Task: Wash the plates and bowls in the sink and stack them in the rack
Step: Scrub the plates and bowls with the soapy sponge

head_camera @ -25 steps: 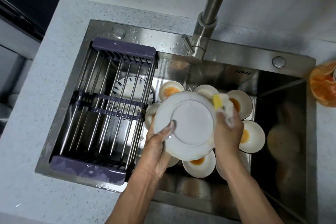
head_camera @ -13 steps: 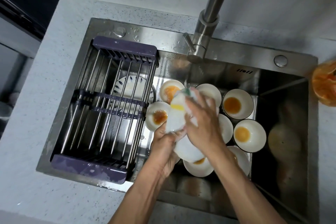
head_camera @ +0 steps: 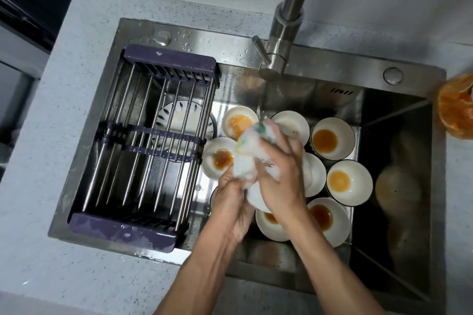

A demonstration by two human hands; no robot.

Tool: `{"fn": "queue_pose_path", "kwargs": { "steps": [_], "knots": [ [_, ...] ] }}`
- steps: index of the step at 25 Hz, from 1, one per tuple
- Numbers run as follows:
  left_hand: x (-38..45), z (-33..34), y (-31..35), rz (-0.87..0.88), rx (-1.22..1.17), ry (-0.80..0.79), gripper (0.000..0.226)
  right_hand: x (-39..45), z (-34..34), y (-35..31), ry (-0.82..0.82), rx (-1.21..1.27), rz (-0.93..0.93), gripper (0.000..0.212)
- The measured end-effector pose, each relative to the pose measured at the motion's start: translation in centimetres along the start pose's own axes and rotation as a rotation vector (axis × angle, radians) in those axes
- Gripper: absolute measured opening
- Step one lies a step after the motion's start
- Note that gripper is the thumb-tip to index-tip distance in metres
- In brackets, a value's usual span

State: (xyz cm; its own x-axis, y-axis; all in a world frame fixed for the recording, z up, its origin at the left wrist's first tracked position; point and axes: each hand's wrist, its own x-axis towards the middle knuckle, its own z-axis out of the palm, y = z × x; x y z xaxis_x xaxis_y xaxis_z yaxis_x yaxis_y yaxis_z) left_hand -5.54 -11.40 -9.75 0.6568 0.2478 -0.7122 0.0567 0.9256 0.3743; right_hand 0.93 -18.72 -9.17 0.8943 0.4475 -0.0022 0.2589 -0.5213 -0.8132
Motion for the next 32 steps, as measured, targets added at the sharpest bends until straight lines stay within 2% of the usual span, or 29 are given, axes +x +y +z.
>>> {"fn": "queue_pose_path", "kwargs": {
  "steps": [3,7,10,12,14,15,17,19,21,22,24,25,26,28,30,32],
  "knots": [
    [-0.3,0.0,1.1,0.042,-0.025,-0.089,0.074,-2.5,-0.9,0.8,0.043,-0.001,-0.133,0.045],
    [-0.9,0.0,0.9,0.005,-0.088,-0.137,0.092,-4.5,-1.7,1.3,0.083,-0.156,-0.16,0.05],
    [0.0,-0.7,1.0,0.061,-0.164,-0.123,0.088,-3.3,-1.2,0.9,0.045,-0.197,-0.149,0.057],
    [0.1,-1.3,1.1,0.085,-0.19,-0.138,0.084,-4.8,-0.9,0.4,0.046,-0.22,-0.168,0.049],
    [-0.4,-1.0,1.0,0.048,-0.149,-0.094,0.067,-5.5,-0.8,0.0,0.028,-0.278,-0.217,0.046],
    [-0.5,-0.8,0.9,0.04,-0.137,-0.081,0.063,-5.0,-0.9,0.3,0.011,-0.282,-0.209,0.049],
    [-0.3,-1.2,0.9,0.065,-0.173,-0.08,0.08,-3.8,-1.5,0.7,0.046,-0.236,-0.09,0.056],
    [0.2,-1.8,1.4,0.09,-0.205,-0.089,0.089,-4.6,-1.5,0.7,0.078,-0.247,-0.08,0.053],
    [-0.5,-1.3,1.2,0.068,-0.148,-0.066,0.077,-5.9,-0.9,0.3,0.059,-0.297,-0.144,0.051],
    [-1.0,-1.0,0.7,0.045,-0.111,-0.054,0.068,-5.1,-0.6,0.1,0.055,-0.278,-0.112,0.051],
    [-1.5,-0.8,-0.2,0.046,-0.015,-0.016,0.058,-0.7,-0.3,0.2,0.09,-0.157,0.089,0.05],
    [-1.4,-0.6,-0.4,0.055,0.029,-0.004,0.056,1.1,-0.4,0.1,0.075,-0.119,0.14,0.049],
    [-1.2,-0.5,-0.3,0.067,0.055,0.002,0.056,1.9,-0.3,-0.2,0.029,-0.124,0.102,0.048],
    [-1.0,-0.6,0.0,0.067,0.043,0.01,0.052,0.4,0.3,-0.8,-0.142,-0.196,-0.131,0.045],
    [-1.4,-1.0,0.1,0.074,0.052,-0.004,0.051,-0.2,0.4,-0.9,-0.272,-0.23,-0.245,0.045],
    [-2.0,-1.1,0.0,0.085,0.069,-0.023,0.054,2.3,-0.1,0.6,-0.208,-0.267,-0.144,0.048]
  ]
}}
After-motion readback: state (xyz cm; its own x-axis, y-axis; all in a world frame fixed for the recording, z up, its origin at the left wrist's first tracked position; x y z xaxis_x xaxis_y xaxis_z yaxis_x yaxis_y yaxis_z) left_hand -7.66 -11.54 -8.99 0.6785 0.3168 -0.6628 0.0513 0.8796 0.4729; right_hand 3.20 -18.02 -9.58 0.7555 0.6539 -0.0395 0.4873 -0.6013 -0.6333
